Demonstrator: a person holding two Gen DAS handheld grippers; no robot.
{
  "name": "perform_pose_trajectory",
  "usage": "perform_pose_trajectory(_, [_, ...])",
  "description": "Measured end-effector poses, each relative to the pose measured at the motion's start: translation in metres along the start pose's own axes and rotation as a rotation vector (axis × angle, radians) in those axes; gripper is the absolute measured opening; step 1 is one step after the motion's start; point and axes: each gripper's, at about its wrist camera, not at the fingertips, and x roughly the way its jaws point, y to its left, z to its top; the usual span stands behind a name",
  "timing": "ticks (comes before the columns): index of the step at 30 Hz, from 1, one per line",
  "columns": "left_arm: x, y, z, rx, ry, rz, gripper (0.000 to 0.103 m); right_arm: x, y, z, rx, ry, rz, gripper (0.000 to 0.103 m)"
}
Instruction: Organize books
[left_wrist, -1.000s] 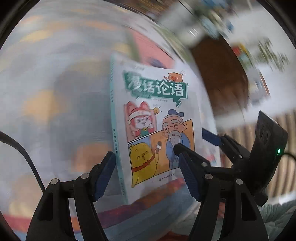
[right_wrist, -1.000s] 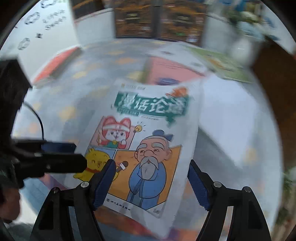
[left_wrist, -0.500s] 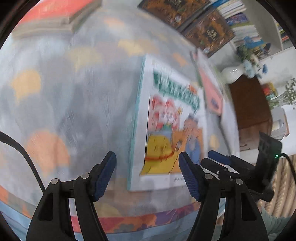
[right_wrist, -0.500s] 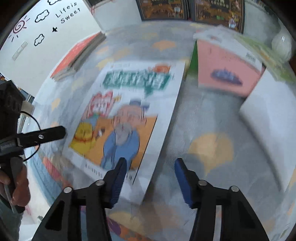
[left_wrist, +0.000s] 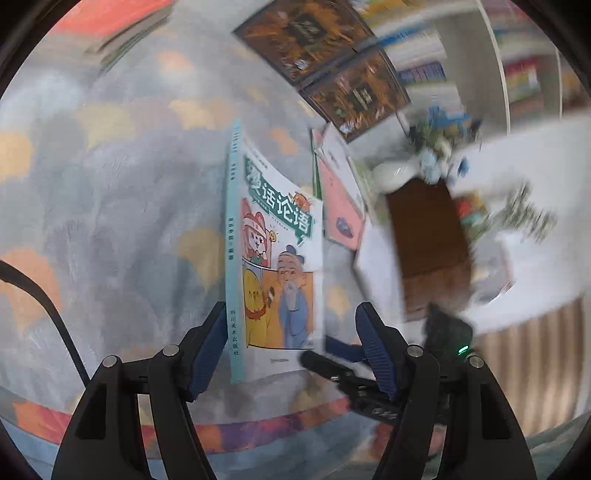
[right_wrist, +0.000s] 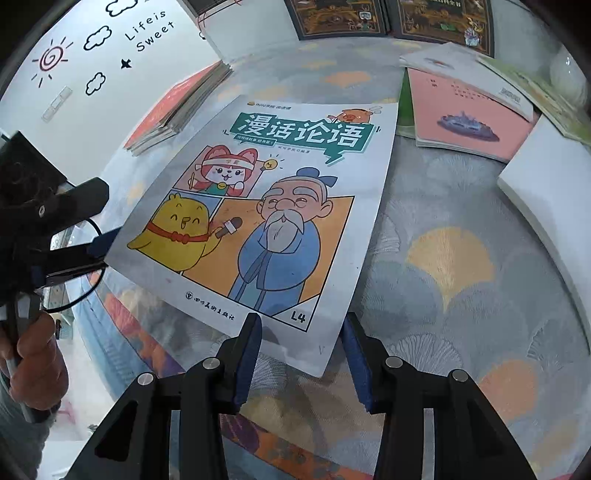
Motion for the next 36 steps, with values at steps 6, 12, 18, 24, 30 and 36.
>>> perform_pose_trajectory(6, [0.024,0.016,-0.003,-0.034,0.043,0.076,0.03,-0.003,-0.004,-0.001,0.049,0.011,0.023,0.044])
perform_pose_trajectory(12, [0.04,0.017,0.0,-0.08,0.051,0.059,0.029,-0.003,-0.024,0.005,0.213,0.036,0.14,0.057])
perform_pose_trajectory(18, [0.031,0.019,0.006,-0.19,0.045,-0.07,0.029,-0.004,-0.05,0.003,0.397,0.087,0.286,0.057])
perform_pose_trajectory(24, [0.025,0.015,0.015,-0.296,0.031,-0.191,0.029,-0.008,-0.072,0.001,0.505,0.069,0.391,0.057])
perform_pose_trajectory(30, [0.027,0.018,0.009,-0.409,0.053,-0.28,0.029,0.009,-0.076,0.003,0.585,0.079,0.528,0.06])
perform_pose_trajectory(36, [0.03,0.032,0.005,-0.478,0.072,-0.287,0.029,0.021,-0.076,0.014,0.634,0.047,0.631,0.05])
